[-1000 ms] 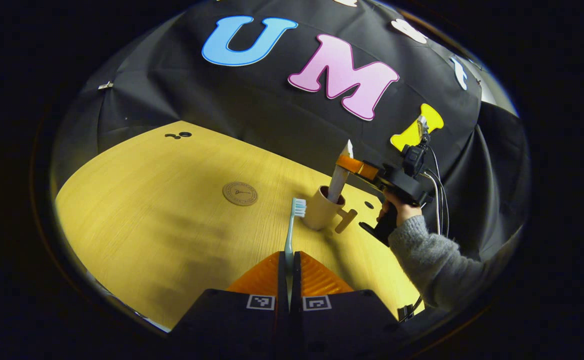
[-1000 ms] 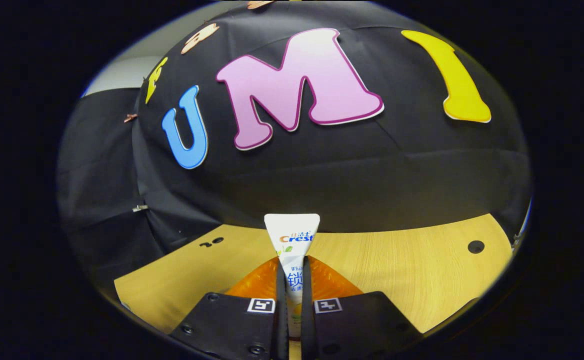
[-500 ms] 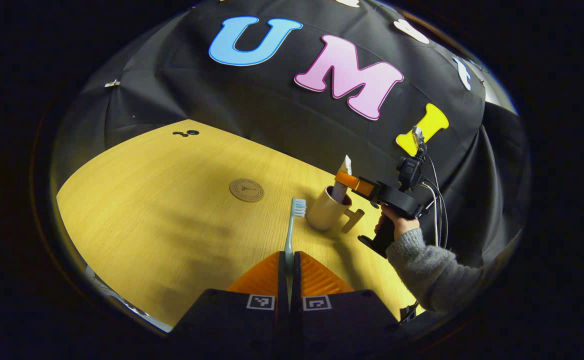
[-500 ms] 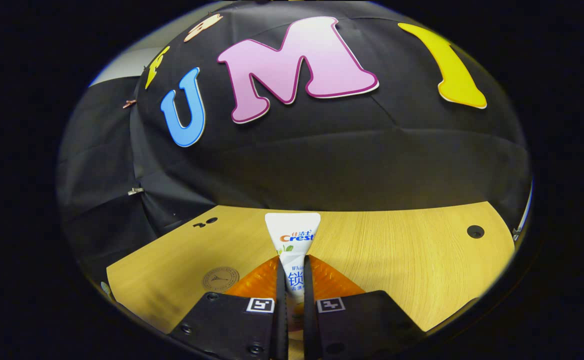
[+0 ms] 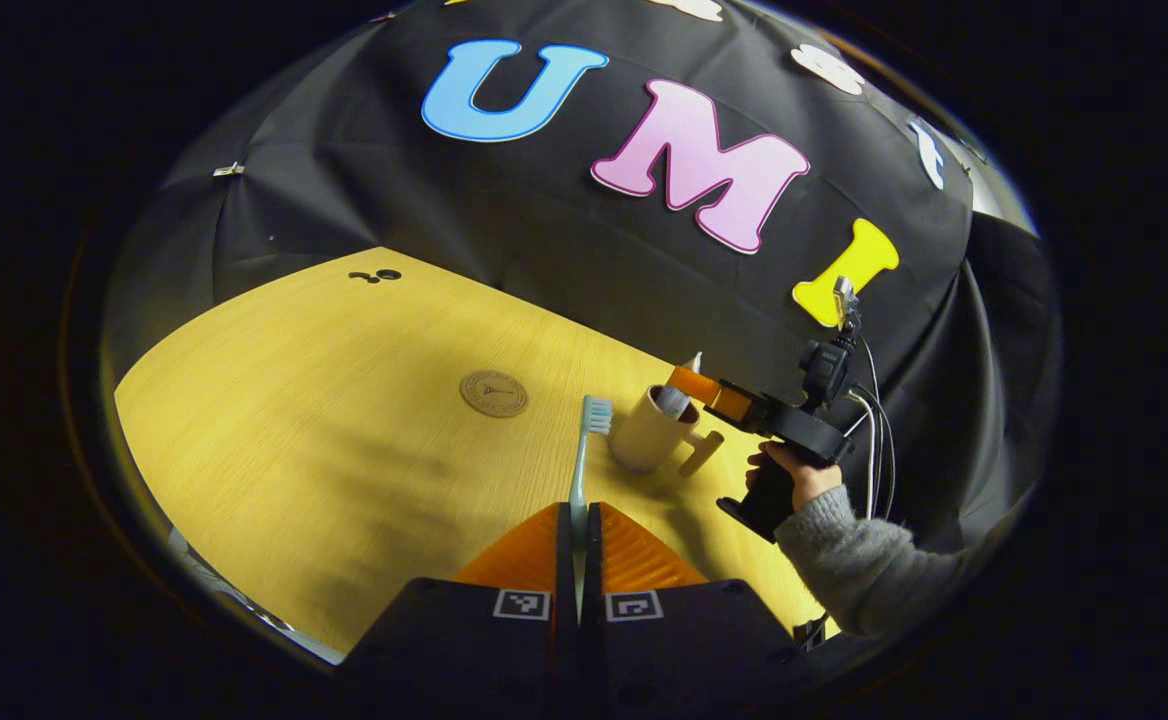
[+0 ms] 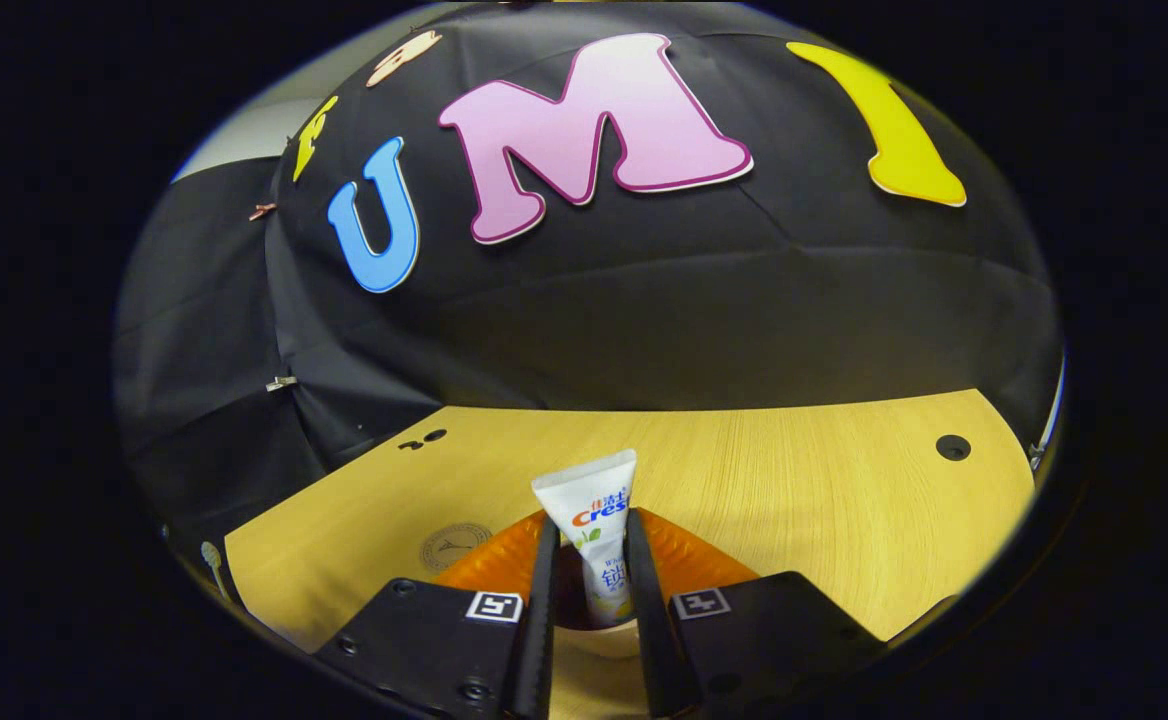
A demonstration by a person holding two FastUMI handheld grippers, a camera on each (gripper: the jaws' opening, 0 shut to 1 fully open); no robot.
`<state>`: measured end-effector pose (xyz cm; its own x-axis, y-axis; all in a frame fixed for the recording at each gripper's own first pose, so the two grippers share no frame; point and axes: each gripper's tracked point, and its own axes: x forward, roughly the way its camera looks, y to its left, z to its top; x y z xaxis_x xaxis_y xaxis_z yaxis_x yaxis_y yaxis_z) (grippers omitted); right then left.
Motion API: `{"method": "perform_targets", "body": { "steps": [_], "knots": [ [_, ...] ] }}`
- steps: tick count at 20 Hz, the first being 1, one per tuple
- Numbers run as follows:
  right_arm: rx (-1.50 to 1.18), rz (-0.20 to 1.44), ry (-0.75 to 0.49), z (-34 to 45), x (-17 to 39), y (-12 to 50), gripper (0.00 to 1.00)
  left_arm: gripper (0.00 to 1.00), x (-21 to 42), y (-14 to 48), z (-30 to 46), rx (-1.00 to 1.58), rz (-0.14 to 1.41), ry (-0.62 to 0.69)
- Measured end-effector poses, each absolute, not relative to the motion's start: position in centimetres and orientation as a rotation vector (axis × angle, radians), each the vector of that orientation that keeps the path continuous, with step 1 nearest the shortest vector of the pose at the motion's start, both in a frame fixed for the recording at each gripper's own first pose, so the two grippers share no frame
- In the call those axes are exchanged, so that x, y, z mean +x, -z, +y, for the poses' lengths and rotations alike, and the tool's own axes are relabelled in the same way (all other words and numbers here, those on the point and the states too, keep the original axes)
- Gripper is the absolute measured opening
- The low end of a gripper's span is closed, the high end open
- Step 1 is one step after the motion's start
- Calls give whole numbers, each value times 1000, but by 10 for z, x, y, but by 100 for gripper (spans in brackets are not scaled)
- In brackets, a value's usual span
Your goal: Put the toothbrush and toothpaste on the desktop into the cup, then pick up the cup and place it on the coaster on the desktop.
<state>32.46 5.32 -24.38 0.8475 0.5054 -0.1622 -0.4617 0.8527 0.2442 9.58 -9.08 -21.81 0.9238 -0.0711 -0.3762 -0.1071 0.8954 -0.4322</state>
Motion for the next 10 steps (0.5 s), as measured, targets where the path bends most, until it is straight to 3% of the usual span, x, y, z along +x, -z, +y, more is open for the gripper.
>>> {"method": "perform_targets", "body": {
  "steps": [1,2,3,4,5,6,7,8,9,10],
  "knots": [
    [202,209,-504,49,323,237,41,6,99,211,-92,-469,382,-16],
    [201,193,-501,46,322,230,45,6,105,202,-93,-476,359,-13],
    [197,182,-495,43,321,225,37,6,113,193,-95,-486,333,-7],
    [193,176,-492,39,318,222,56,6,122,183,-98,-493,304,1],
    [192,176,-494,36,315,219,57,6,130,172,-101,-497,278,12],
    [192,175,-492,32,311,217,48,6,141,161,-103,-499,249,24],
    [193,177,-494,29,308,215,58,6,150,149,-105,-500,218,34],
    [195,178,-493,24,304,211,55,6,161,137,-107,-501,188,45],
    [200,175,-492,21,300,208,70,6,174,128,-109,-502,162,52],
    [208,172,-493,18,295,204,75,6,186,118,-111,-507,139,60]
  ]
}}
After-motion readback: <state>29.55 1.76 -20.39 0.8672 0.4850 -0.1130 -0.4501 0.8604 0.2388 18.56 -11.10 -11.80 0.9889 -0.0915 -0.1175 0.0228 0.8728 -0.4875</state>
